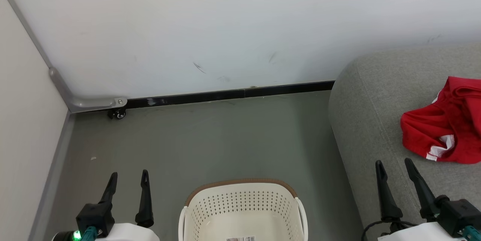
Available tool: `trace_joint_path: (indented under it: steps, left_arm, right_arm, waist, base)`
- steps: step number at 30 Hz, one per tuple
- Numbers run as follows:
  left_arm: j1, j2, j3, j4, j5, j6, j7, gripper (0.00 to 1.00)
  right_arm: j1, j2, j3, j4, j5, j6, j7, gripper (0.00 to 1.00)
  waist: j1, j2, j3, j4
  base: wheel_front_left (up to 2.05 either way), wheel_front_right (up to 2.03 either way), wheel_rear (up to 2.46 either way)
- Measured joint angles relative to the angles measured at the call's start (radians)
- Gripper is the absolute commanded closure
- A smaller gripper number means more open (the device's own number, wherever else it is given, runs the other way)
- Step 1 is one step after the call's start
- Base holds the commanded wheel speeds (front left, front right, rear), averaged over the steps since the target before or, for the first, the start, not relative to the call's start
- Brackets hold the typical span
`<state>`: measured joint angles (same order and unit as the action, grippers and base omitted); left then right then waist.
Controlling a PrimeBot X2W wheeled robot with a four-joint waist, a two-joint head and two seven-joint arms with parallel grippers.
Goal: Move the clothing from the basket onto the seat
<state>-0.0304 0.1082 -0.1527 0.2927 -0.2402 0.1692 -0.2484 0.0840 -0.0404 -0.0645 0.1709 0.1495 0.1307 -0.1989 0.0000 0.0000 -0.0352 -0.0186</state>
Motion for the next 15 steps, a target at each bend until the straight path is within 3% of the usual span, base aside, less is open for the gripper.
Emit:
trace_joint_path:
  steps: [15]
  left_arm:
    - [0.0,-0.005,0.003,0.013,0.007,0.012,0.0,0.0]
  right_arm:
    - [0.003,0.0,-0.002,-0.003,0.003,0.0,0.0,0.0]
  waist:
    - [0.0,0.0,-0.008,0.004]
  base:
    - [0.0,0.0,0.0]
